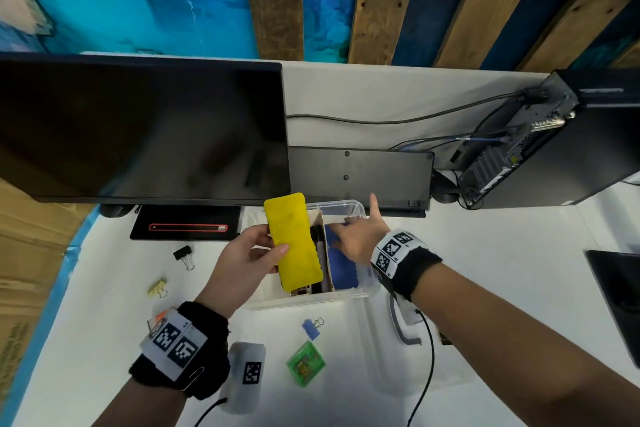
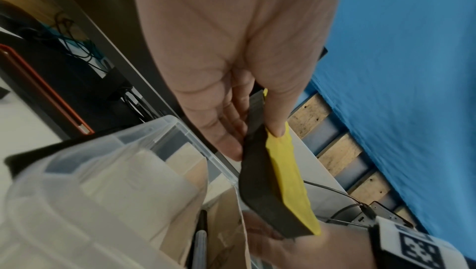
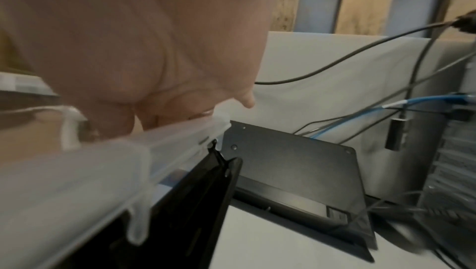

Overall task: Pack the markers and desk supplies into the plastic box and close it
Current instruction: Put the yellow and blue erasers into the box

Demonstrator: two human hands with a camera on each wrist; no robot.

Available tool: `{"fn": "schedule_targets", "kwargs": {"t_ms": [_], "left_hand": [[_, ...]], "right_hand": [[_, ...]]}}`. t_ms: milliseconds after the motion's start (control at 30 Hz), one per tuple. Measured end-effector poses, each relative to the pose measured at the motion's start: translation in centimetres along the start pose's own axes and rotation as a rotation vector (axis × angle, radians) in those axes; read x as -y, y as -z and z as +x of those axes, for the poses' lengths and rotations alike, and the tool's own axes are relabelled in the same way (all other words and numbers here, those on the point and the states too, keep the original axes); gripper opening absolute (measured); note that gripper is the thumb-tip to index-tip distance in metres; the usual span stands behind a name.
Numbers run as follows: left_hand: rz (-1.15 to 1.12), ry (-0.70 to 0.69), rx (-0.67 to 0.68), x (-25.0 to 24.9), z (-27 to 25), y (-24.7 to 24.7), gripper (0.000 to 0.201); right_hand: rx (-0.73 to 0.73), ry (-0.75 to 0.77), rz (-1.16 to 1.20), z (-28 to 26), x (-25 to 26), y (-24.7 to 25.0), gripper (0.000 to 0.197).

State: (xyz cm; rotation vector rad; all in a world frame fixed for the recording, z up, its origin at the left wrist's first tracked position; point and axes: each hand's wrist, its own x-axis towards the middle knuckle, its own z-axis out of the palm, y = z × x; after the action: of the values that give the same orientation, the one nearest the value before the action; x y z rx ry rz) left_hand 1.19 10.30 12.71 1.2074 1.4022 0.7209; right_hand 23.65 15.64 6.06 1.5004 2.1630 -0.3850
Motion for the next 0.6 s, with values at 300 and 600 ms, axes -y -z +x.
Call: {"fn": "schedule_targets", "kwargs": {"t_ms": [300, 600], "left_hand": [[-0.009, 0.006, -0.012, 0.0, 0.2, 0.9, 0.03], [-0.066, -0.04, 0.087, -2.1, 1.4, -4.3, 0.023]], "right_hand": [[-0.335, -0.082, 0.394, -3.5, -0.8, 2.5, 0.027], [-0.389, 0.084, 1.514, -7.9, 0.2, 1.9, 0.032]]}}
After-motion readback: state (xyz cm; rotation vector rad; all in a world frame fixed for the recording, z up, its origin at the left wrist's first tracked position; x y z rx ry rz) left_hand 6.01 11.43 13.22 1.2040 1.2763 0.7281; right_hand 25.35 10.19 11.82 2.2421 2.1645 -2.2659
